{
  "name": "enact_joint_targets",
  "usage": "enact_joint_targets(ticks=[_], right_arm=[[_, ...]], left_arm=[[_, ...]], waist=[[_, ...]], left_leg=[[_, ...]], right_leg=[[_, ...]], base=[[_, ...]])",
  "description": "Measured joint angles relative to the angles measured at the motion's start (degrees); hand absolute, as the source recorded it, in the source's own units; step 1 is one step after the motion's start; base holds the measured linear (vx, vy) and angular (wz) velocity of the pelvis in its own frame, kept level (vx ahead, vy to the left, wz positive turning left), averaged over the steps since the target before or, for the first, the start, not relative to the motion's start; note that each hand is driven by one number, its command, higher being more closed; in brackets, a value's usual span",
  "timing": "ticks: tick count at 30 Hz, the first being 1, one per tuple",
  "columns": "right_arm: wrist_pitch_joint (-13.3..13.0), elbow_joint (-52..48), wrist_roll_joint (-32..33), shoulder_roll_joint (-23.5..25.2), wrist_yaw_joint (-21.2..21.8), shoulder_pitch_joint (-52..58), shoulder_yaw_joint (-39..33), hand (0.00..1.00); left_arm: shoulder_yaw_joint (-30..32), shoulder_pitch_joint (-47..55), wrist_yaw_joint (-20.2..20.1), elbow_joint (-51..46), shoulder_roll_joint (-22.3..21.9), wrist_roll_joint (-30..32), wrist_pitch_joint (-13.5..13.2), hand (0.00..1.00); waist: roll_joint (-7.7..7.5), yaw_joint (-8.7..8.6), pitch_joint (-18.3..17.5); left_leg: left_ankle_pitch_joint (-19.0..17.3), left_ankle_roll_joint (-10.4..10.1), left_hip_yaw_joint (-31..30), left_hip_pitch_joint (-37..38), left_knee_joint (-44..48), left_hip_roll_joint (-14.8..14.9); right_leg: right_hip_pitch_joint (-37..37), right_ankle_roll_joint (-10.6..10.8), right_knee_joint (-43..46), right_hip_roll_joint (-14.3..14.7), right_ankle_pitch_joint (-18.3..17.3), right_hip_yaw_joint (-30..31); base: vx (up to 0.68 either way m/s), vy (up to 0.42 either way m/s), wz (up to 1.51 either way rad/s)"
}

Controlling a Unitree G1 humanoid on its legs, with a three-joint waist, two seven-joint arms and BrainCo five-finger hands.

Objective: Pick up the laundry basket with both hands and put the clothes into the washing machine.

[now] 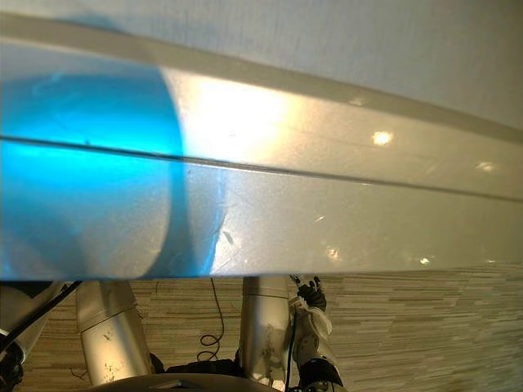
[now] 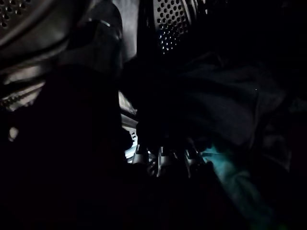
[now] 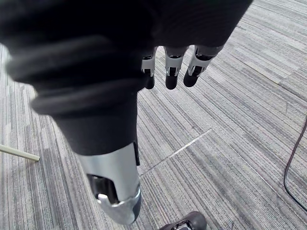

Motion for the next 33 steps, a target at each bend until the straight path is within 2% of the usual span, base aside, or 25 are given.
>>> enact_joint_targets(ticks=[1, 2, 4, 8, 10, 13, 18, 22, 24, 26, 28, 31, 33], right_arm=[[0.0, 0.0, 0.0, -0.1, 0.0, 0.0, -0.1, 0.0], [0.9, 0.2, -1.1, -0.4, -0.6, 0.0, -0.8, 0.0], [0.9, 0.2, -2.1, -0.8, -0.6, -0.2, -1.1, 0.0], [1.0, 0.3, -2.1, -1.2, -1.0, -0.8, -1.2, 0.0], [1.0, 0.3, -2.1, -1.3, -2.0, -0.7, -1.5, 0.0], [1.5, 0.8, -2.4, -1.4, -2.0, -0.6, -2.9, 0.0], [2.3, 0.8, -4.4, -2.2, -2.0, 0.1, -3.6, 0.0], [2.5, 0.9, -5.5, -2.8, -1.8, 2.1, -3.5, 0.0], [2.9, 1.0, -6.8, -2.8, -1.7, 3.7, -3.4, 0.0], [3.6, 1.8, -7.2, -2.8, -1.5, 4.6, -3.5, 0.0], [4.4, 2.8, -8.9, -2.5, -1.3, 6.6, -3.5, 0.0], [5.1, 4.8, -9.2, -1.4, 0.0, 8.5, -5.1, 0.0], [5.9, 6.9, -11.3, -0.4, 0.9, 9.0, -6.9, 0.0]], left_arm=[[0.6, 1.4, 0.0, -0.4, -0.7, 0.5, -0.2, 0.0], [2.7, 14.9, -1.4, 0.2, -6.2, 0.1, 0.3, 0.0], [3.0, 18.4, -1.7, 0.2, -7.5, -0.7, 0.3, 0.0], [4.4, 23.2, -2.5, -0.9, -8.7, -2.5, -0.9, 0.0], [5.2, 29.7, -3.0, -4.1, -12.0, -8.5, -2.5, 0.0], [5.1, 42.5, -5.2, -8.8, -15.4, -11.0, -2.8, 0.0], [4.5, 55.6, -8.0, -13.9, -15.4, -12.0, -3.0, 0.0], [1.4, 62.2, -12.4, -14.4, -14.8, -11.7, -3.1, 0.0], [1.1, 66.6, -14.6, -14.0, -15.0, -10.0, -3.0, 0.0], [2.1, 68.8, -15.6, -12.2, -15.0, -8.3, -2.7, 0.0], [6.4, 71.3, -16.5, -5.8, -16.1, -6.1, -2.4, 0.0], [14.0, 73.2, -16.8, 4.3, -17.6, -1.5, -1.1, 0.0], [20.6, 74.8, -17.2, 11.6, -18.5, 2.9, 0.4, 0.0]], waist=[[0.19, 0.0, -0.1], [0.48, 1.14, 0.0], [0.48, 2.34, 0.0], [0.57, 2.57, 0.0], [1.3, 2.68, -0.1], [1.66, 3.8, -0.1], [3.01, 4.87, -0.3], [5.41, 5.65, -1.8], [6.94, 5.77, -4.6], [7.52, 5.86, -5.9], [8.34, 5.81, -9.1], [8.66, 5.21, -13.0], [8.34, 5.26, -15.8]], left_leg=[[0.1, 0.0, -0.2, 0.1, -0.2, -0.3], [0.8, -0.3, -1.2, 2.3, -1.5, -1.5], [1.1, -0.5, -1.2, 2.9, -2.6, -1.9], [1.8, -0.6, -1.9, 4.1, -3.6, -2.8], [1.9, -0.6, -2.6, 5.2, -3.5, -3.5], [2.1, -0.9, -2.7, 8.5, -3.9, -4.5], [2.9, -2.0, -2.7, 14.9, -7.0, -5.9], [3.5, -2.8, -2.5, 24.1, -10.6, -7.4], [3.7, -3.1, -1.8, 29.4, -12.8, -7.8], [3.8, -3.3, -0.9, 33.7, -14.7, -8.0], [4.1, -3.7, 0.2, 39.7, -17.9, -8.2], [4.8, -4.4, 0.8, 46.3, -22.2, -8.9], [5.5, -5.2, 2.2, 51.6, -26.2, -8.9]], right_leg=[[0.1, 0.0, 0.0, -0.1, -0.1, -0.1], [2.6, 0.0, 0.9, -1.2, -1.5, -1.5], [3.0, -0.3, 0.8, -1.3, -2.0, -1.4], [3.9, -0.6, 1.4, -1.8, -2.3, -1.6], [5.2, -0.7, 2.5, -2.2, -3.4, -1.8], [7.7, -1.1, 5.0, -3.6, -5.8, -2.1], [13.0, -1.1, 5.1, -4.6, -7.4, -2.7], [21.7, -0.6, 3.3, -5.1, -8.1, -3.2], [26.5, -0.4, 1.4, -5.1, -8.1, -3.2], [30.2, -0.2, -0.3, -4.9, -8.0, -3.3], [35.9, 0.4, -3.4, -4.8, -7.6, -3.6], [42.2, 0.9, -7.3, -4.5, -7.2, -4.4], [46.8, 1.2, -11.0, -3.7, -6.8, -4.7]], base=[[0.01, -0.077, 0.45], [0.02, -0.1, 0.53], [0.01, -0.1, 0.31], [-0.01, -0.057, 0.1], [0.0, -0.074, 0.28], [0.01, -0.112, 0.31], [-0.02, -0.131, 0.22], [0.01, -0.137, 0.15], [0.05, -0.126, 0.0], [0.06, -0.105, -0.07], [0.08, -0.112, -0.09], [0.08, -0.068, 0.0], [0.11, -0.067, -0.09]])
